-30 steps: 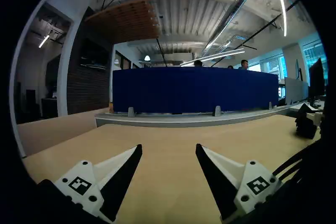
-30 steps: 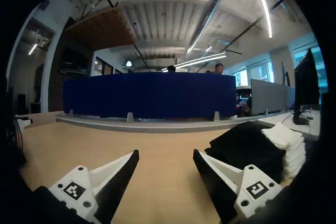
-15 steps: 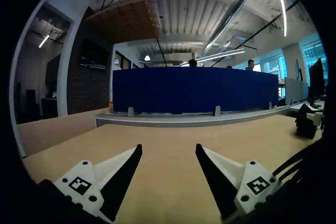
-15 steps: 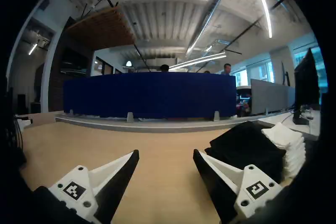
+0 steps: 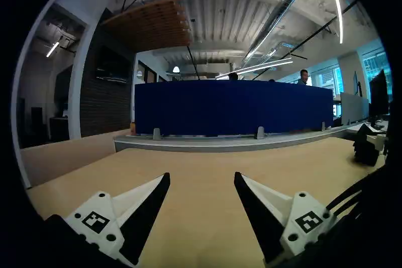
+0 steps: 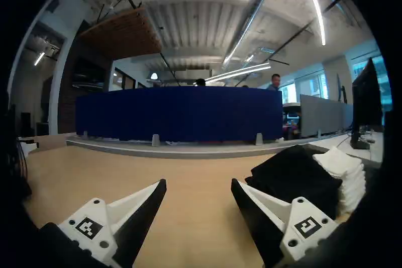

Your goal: Fold towel

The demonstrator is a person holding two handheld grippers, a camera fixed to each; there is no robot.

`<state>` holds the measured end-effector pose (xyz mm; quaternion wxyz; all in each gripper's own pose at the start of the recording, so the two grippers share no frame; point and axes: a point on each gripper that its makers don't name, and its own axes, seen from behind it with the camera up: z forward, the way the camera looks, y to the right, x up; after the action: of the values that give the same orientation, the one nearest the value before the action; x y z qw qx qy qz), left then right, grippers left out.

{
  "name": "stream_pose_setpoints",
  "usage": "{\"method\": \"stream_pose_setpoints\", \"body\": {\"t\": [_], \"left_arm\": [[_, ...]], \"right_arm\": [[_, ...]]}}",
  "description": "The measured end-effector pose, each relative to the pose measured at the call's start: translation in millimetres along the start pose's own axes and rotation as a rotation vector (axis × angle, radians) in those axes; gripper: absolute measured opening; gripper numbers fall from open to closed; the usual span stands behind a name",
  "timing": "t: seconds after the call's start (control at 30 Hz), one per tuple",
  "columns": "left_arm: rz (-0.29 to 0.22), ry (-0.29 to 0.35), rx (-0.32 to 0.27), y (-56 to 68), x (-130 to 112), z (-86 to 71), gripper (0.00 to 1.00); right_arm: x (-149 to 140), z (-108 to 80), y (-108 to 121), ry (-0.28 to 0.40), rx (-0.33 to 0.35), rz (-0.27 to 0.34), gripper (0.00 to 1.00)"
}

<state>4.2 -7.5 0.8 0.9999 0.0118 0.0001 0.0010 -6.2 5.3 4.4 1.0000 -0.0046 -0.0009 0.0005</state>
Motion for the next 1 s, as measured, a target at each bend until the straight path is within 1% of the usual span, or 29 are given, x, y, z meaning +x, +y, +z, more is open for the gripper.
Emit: {"method": "stream_pose_setpoints", "body": {"t": [1.0], "left_arm": [[-0.002,-0.001,0.000,-1.1,0.3,1.6,0.94]], "right_arm": [[-1.8,-1.3,-0.2,0.000,0.000,0.000,1.00]]}}
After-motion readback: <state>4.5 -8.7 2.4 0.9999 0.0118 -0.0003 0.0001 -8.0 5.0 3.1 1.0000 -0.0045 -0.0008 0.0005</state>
